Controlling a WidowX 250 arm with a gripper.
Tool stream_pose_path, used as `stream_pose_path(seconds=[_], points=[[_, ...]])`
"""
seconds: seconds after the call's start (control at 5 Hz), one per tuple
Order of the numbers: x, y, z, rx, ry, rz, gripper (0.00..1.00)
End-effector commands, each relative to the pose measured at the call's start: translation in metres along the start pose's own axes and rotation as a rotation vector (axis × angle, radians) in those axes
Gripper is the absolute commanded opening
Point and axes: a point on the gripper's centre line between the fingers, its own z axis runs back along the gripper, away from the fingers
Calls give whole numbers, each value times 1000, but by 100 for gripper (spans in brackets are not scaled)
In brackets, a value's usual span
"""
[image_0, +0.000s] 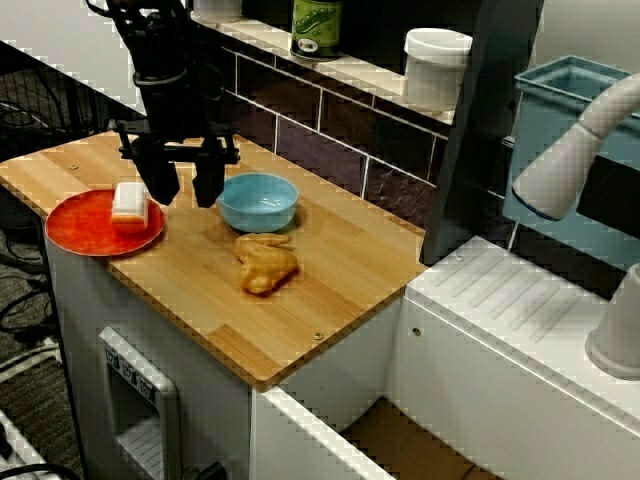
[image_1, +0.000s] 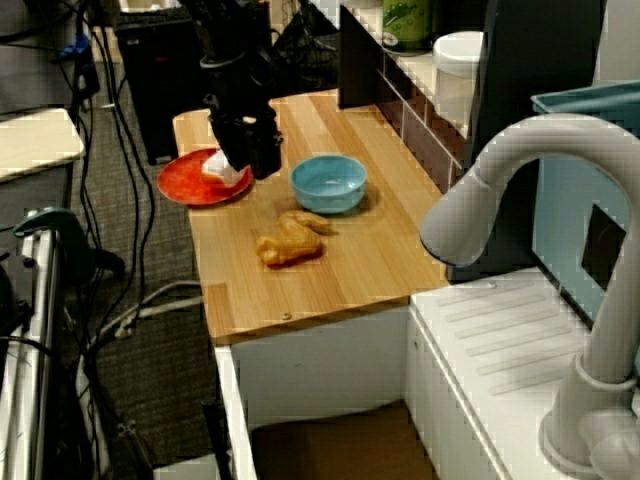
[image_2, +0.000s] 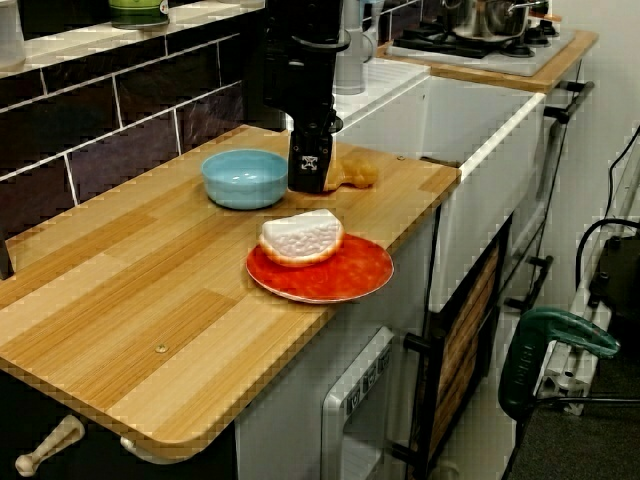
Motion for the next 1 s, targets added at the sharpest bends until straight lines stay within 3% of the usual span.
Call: stream_pose_path(seconds=[0.0,0.4,0.8], points=[[2,4,6,-14,-47,3,0],[-5,11,-2,1,-46,5,0],[7,12,-21,15,-31,24,0]])
